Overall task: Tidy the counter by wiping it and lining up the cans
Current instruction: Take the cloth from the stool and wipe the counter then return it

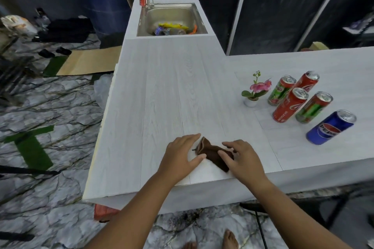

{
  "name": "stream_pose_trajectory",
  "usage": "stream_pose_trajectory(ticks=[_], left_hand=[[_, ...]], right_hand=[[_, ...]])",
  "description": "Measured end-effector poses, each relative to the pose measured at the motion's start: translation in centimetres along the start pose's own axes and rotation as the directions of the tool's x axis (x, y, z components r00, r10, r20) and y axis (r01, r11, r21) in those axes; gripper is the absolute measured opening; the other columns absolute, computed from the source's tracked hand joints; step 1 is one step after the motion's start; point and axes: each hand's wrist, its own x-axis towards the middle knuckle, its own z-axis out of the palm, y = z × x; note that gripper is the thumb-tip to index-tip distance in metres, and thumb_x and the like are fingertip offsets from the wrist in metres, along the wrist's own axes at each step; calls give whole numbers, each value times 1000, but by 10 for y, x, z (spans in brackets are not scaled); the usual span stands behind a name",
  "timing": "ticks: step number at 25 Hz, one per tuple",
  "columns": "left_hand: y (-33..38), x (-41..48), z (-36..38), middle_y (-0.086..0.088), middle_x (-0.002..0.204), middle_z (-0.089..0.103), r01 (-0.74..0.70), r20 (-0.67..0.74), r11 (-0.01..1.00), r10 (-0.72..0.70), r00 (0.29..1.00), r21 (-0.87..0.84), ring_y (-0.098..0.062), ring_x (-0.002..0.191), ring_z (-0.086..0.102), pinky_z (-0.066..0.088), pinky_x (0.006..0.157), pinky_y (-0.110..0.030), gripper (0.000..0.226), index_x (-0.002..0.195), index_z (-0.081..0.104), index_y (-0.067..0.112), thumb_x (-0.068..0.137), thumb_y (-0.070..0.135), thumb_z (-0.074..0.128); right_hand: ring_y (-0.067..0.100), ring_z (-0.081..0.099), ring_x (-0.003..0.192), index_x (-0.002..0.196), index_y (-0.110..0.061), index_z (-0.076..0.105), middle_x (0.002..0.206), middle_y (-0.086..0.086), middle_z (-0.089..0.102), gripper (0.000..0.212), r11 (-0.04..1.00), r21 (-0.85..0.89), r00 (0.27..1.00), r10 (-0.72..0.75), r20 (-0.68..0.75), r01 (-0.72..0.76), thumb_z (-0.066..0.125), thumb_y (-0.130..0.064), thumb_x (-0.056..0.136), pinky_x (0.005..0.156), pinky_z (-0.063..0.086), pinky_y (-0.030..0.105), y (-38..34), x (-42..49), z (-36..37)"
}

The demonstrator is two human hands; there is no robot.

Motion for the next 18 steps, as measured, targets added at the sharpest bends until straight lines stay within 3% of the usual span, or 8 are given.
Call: stream_pose_trajectory(ticks=[2, 5, 10, 14, 18], left_hand=[[8, 15, 2, 25, 151, 50, 8, 92, 998, -1, 996, -70, 3, 136, 42, 32, 115, -20, 69, 161, 42, 46, 98, 59, 68], [11, 29, 0, 16, 130, 62, 1, 148, 996, 12, 989, -91, -4, 119, 58, 48, 108, -28, 48, 146, 63, 38, 99, 36, 75], [24, 33, 4, 18, 107, 68, 29, 155, 983, -1, 988, -179, 0, 102, 62, 46, 90, -17, 28, 118, 77, 40, 94, 29, 81], [50, 35, 22, 28, 104, 71, 42, 183, 945, 19, 983, -324, 5, 103, 65, 45, 85, -5, 22, 105, 79, 45, 90, 30, 84], [102, 40, 61, 19, 106, 73, 18, 271, 906, 107, 956, -423, -1, 95, 70, 51, 81, -9, 21, 103, 80, 40, 90, 26, 86]], right_hand=[[5, 62, 97, 120, -32, 74, 102, -17, 65, 31, 994, 58, 996, 90, -13, -89, 77, -48, 94, 86, 51, 25, 4, -18, -7], [5, 61, 95, 118, -29, 75, 99, -15, 65, 23, 992, 82, 994, 97, 49, -101, 77, -38, 96, 85, 52, 27, 2, -35, -7], [3, 65, 101, 117, -31, 77, 108, -17, 71, 17, 936, 226, 961, 275, 5, -269, 72, -28, 101, 89, 54, 21, 3, -46, -11], [8, 74, 89, 111, -30, 80, 108, -8, 76, 16, 790, 491, 895, 443, -44, -367, 75, -19, 101, 79, 59, 20, 17, -65, -33], [18, 78, 80, 113, -21, 82, 97, 7, 79, 18, 651, 653, 800, 590, -113, -387, 75, -10, 100, 66, 60, 22, 43, -104, -67]])
